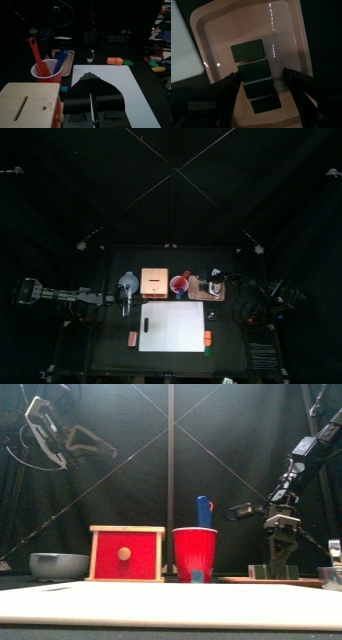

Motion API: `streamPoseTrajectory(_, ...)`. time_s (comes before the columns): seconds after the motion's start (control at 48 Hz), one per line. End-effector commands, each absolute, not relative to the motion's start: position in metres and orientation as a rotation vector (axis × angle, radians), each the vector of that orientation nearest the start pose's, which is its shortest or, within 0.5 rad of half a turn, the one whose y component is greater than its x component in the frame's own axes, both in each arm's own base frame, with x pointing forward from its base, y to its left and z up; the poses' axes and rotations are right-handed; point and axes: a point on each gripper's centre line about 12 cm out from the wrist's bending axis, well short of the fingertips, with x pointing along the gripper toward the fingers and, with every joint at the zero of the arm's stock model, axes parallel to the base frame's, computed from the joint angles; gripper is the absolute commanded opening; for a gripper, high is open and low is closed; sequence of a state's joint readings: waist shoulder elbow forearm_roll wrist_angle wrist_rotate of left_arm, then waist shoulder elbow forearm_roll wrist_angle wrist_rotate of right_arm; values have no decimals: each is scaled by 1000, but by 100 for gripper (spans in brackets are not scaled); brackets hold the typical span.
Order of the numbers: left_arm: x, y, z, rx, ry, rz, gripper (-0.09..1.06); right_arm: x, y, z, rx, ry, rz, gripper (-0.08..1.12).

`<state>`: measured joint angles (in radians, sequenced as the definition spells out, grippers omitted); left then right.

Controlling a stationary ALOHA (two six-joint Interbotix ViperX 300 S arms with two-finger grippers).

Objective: Place sushi on board then cut the sushi with the knife then place the pieces on the plate
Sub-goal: Place the sushi on the board

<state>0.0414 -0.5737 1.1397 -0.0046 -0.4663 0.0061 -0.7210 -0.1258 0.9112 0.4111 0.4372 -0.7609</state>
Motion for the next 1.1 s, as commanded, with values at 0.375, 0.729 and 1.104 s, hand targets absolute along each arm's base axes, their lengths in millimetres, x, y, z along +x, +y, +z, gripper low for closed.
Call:
streamPoseTrajectory(0.375,260,12,243,-3,81,47,-3,229,-172,119,169,1119,-275,66)
streamPoseTrajectory(0.729,260,11,244,-4,80,45,-3,238,-148,156,308,1008,-270,64)
streamPoseTrajectory(1.104,259,11,243,-6,83,45,-3,239,-104,175,478,941,-341,64)
